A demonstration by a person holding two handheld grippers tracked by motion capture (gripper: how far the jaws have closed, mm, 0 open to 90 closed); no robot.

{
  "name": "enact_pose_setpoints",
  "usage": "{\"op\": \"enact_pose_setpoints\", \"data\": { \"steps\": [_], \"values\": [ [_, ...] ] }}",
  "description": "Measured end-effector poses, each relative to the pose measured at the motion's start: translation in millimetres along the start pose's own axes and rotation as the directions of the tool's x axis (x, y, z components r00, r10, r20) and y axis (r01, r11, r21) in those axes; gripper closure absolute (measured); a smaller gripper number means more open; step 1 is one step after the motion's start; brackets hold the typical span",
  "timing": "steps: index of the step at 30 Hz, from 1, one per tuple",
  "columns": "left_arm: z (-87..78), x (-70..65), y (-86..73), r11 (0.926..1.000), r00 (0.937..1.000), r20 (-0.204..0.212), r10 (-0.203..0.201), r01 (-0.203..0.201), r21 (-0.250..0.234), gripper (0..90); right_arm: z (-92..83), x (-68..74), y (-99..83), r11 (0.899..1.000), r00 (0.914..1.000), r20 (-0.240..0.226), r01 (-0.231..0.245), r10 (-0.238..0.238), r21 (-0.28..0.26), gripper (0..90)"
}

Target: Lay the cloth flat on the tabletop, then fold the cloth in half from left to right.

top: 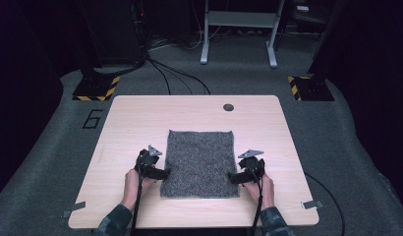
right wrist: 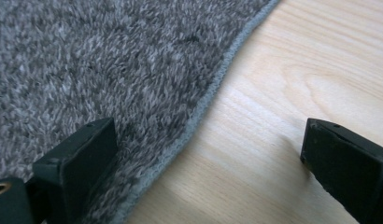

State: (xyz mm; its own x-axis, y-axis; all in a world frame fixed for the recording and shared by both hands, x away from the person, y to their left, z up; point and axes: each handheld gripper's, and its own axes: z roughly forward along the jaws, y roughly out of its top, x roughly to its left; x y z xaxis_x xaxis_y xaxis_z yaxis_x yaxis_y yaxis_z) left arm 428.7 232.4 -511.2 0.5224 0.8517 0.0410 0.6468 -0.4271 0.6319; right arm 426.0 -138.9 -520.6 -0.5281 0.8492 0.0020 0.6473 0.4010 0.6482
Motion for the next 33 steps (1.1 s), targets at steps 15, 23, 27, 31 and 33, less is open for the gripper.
{"op": "enact_pose_setpoints", "data": {
  "steps": [15, 23, 27, 31, 33],
  "values": [
    [-4.4, 31.0, 26.9, 0.9966, 0.9959, 0.064, -0.064, 0.067, -0.047, 14.4, -22.1, 46.3, 23.2, 0.995, 0.9926, -0.103, 0.057, -0.065, -0.078, 4.1],
    [9.7, 41.0, 40.6, 0.9941, 0.9918, 0.092, -0.089, 0.095, -0.053, 13.2, -18.5, 81.6, 29.4, 0.991, 0.9824, -0.152, 0.096, -0.109, -0.089, 4.5],
    [17.5, 47.0, 50.6, 0.9951, 0.9918, 0.095, -0.085, 0.09, -0.042, 10.9, -14.4, 102.1, 33.1, 0.988, 0.9728, -0.187, 0.121, -0.137, -0.091, 4.7],
    [23.7, 52.2, 60.1, 0.9935, 0.9893, 0.107, -0.099, 0.105, -0.045, 11.5, -9.5, 121.1, 36.8, 0.984, 0.9635, -0.211, 0.145, -0.164, -0.103, 5.0],
    [28.2, 54.1, 65.4, 0.9948, 0.9914, 0.096, -0.088, 0.093, -0.042, 12.0, -5.9, 132.1, 38.5, 0.98, 0.9569, -0.226, 0.161, -0.183, -0.114, 5.3]
  ]
}}
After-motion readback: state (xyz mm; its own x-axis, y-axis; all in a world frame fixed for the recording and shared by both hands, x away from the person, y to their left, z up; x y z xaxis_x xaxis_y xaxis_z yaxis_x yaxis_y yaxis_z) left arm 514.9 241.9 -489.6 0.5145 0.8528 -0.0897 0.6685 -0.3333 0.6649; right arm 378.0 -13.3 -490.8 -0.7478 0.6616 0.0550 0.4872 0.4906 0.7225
